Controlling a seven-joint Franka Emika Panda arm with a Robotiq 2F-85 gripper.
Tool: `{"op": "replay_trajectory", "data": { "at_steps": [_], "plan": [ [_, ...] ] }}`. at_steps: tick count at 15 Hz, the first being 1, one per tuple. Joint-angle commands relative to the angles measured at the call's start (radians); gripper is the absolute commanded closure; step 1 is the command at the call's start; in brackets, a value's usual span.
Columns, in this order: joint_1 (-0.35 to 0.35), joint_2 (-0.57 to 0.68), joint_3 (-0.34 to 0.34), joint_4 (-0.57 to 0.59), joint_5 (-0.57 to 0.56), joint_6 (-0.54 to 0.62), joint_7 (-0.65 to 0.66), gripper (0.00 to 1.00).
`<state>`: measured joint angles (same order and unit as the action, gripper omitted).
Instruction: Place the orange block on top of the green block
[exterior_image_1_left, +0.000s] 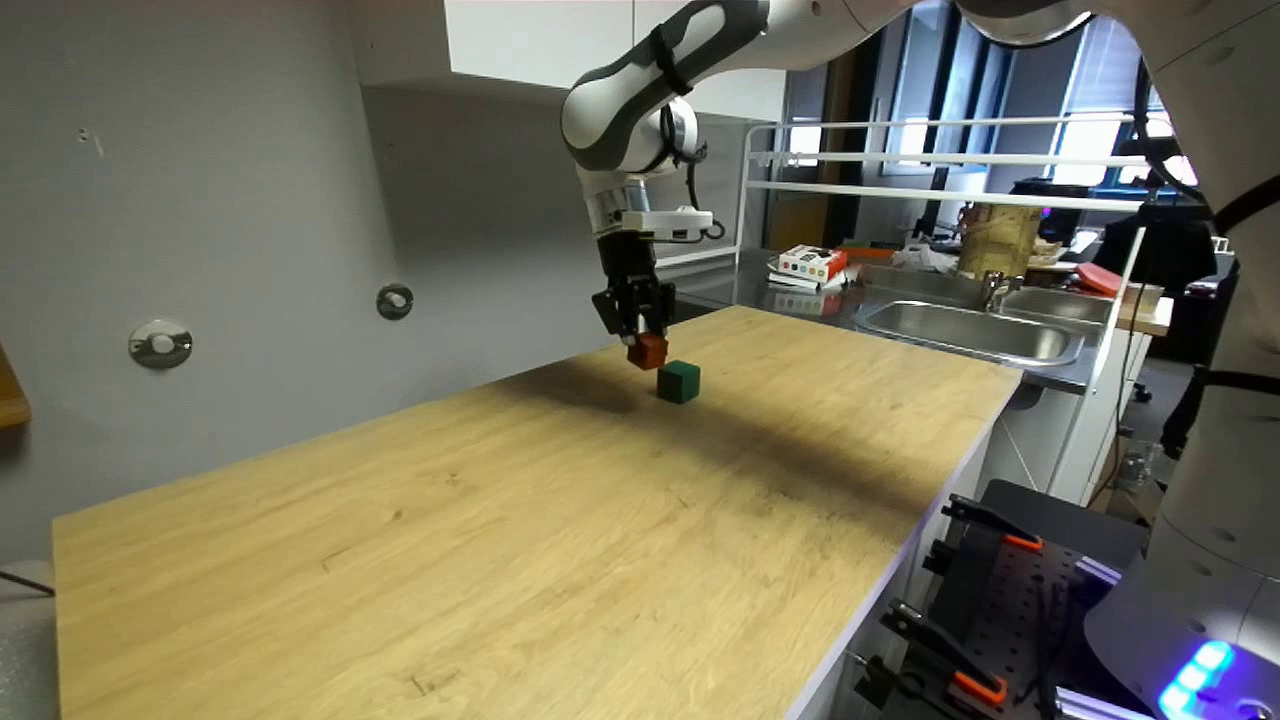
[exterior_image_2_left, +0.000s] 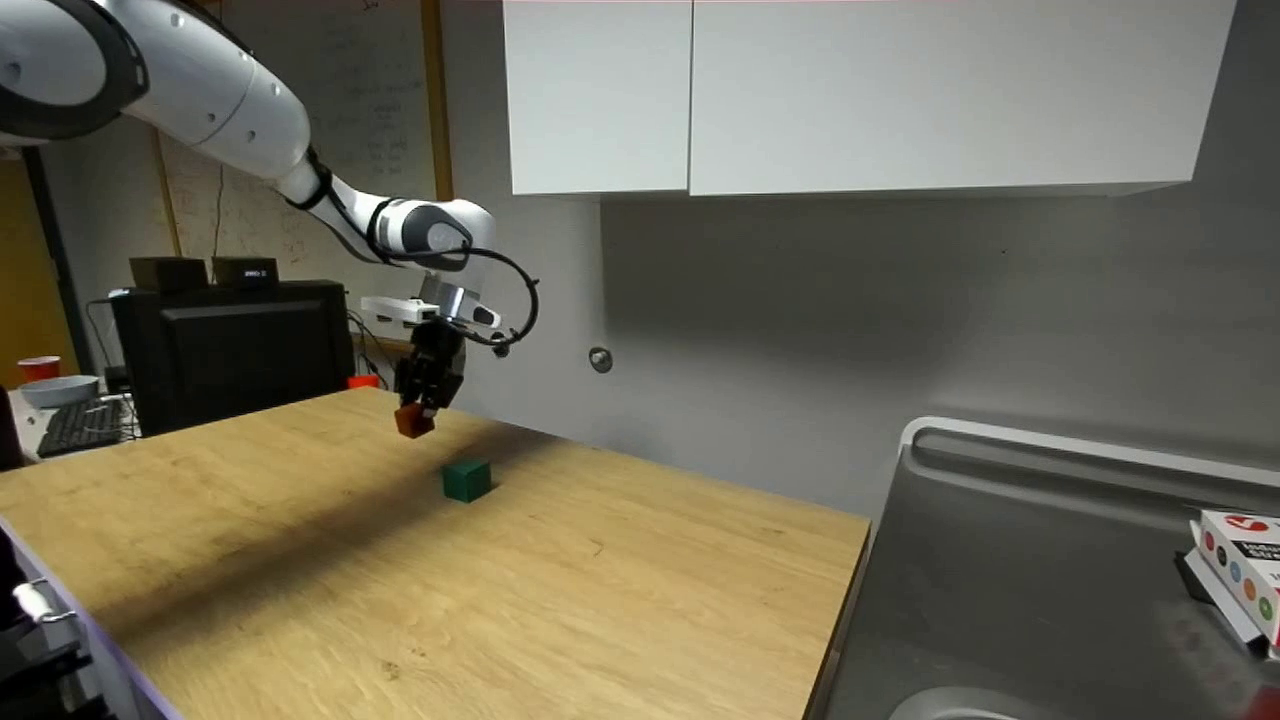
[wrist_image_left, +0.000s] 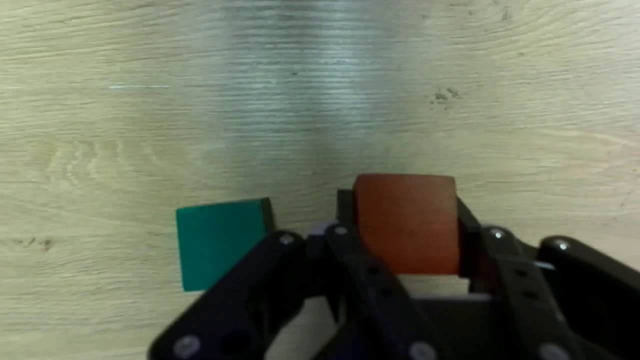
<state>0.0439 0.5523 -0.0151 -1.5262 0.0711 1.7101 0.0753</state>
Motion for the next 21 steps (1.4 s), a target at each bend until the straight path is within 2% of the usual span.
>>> {"op": "replay_trajectory", "data": {
  "at_steps": [1, 11, 20, 21],
  "plan": [
    [-0.027, 0.024, -0.015, 0.097, -0.016, -0.060, 0.021, 0.82],
    [-0.112, 0.130, -0.039, 0.191, 0.004, -0.115, 0.013, 0.82],
    [-0.129, 0.209, -0.035, 0.255, 0.013, -0.168, 0.014, 0.82],
    [-0.129, 0.213, -0.035, 0.262, 0.014, -0.176, 0.014, 0.39]
  ]
}}
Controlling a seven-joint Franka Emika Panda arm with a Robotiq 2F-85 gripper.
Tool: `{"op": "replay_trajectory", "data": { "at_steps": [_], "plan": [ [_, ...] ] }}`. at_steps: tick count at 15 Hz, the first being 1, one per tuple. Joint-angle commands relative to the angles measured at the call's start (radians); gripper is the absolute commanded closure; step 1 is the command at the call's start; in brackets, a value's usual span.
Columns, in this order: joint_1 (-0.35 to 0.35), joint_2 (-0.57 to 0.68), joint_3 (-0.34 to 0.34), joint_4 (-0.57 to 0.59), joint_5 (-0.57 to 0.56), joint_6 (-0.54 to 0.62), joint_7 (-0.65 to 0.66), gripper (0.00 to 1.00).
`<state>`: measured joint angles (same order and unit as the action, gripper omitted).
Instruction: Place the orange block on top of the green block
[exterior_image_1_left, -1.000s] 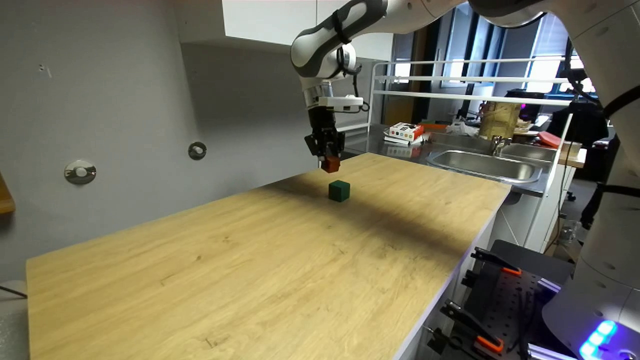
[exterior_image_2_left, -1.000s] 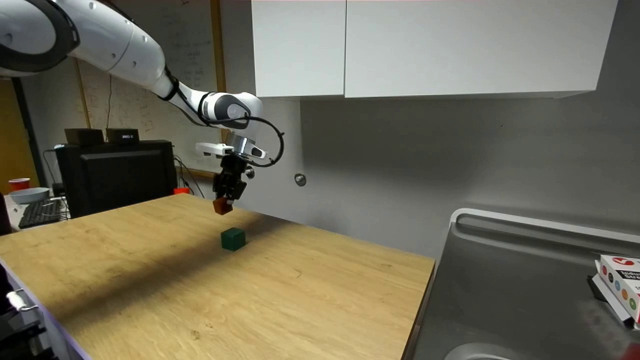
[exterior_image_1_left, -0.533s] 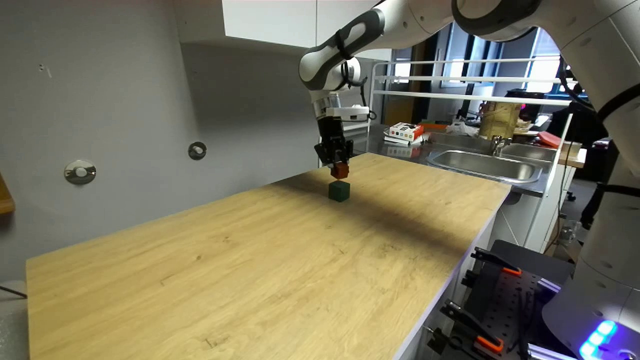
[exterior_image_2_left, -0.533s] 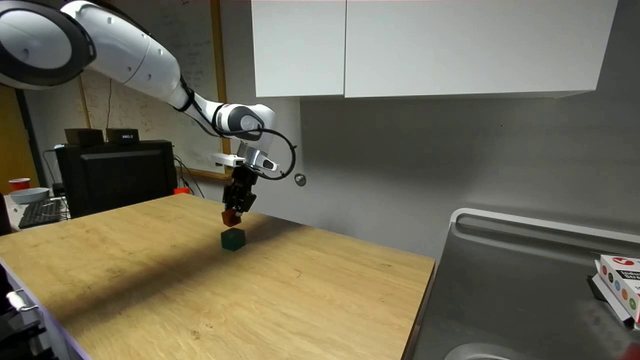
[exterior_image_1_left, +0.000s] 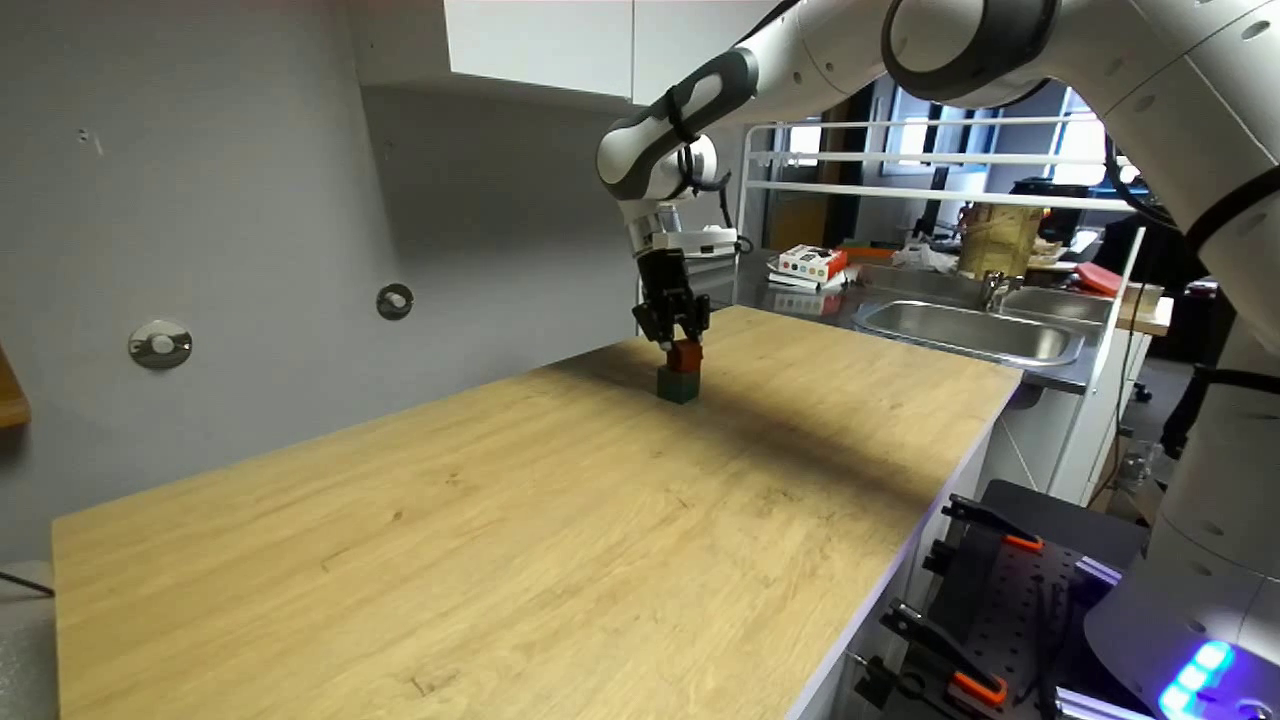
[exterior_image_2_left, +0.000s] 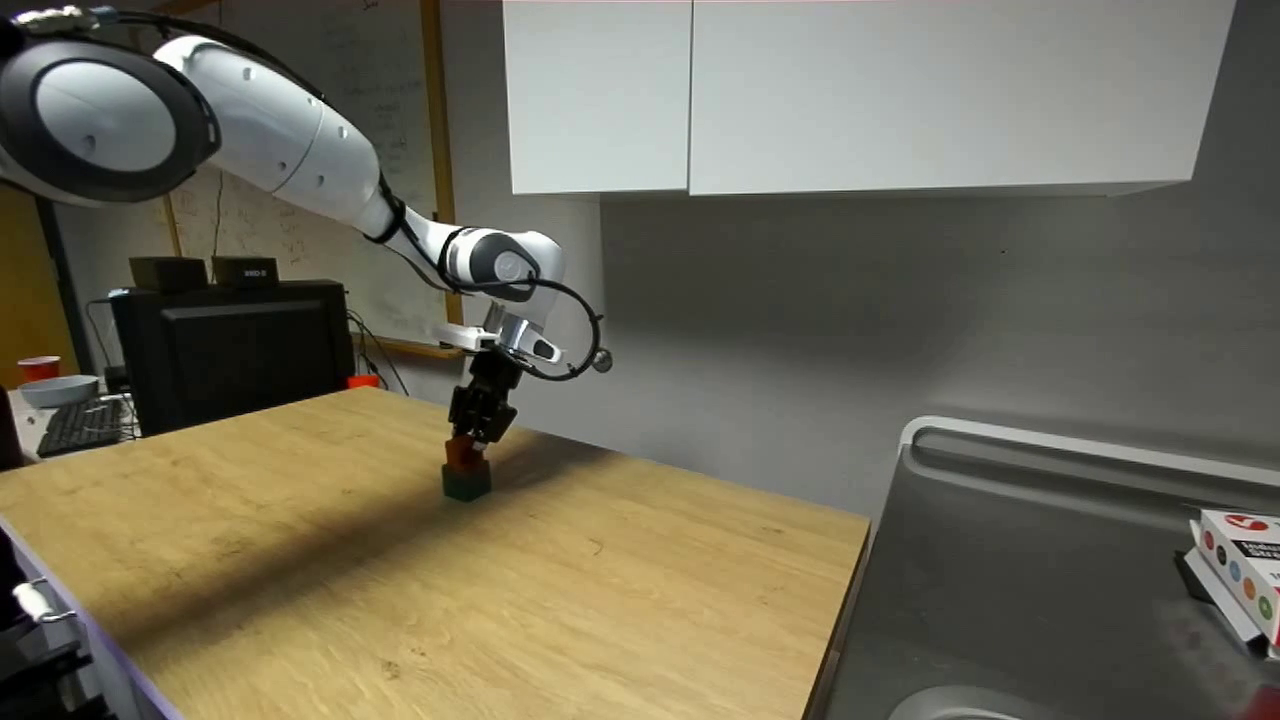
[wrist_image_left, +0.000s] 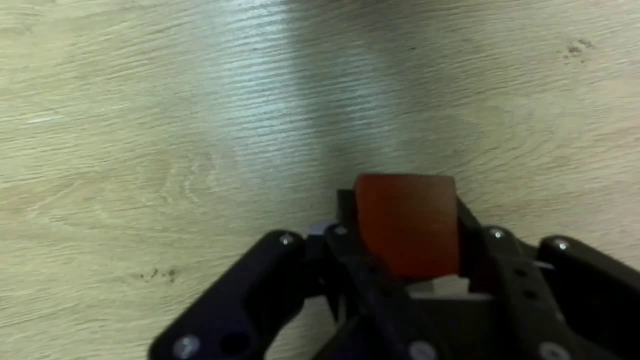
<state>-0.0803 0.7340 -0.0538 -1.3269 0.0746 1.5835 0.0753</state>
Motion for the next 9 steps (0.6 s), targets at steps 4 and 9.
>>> {"op": "replay_trajectory", "data": {
  "at_steps": [4, 9],
  "plan": [
    [-0.004, 0.041, 0.005, 0.081, 0.010, -0.071, 0.010, 0.12],
    [0.004, 0.046, 0.006, 0.101, 0.002, -0.106, 0.014, 0.00]
  ]
}}
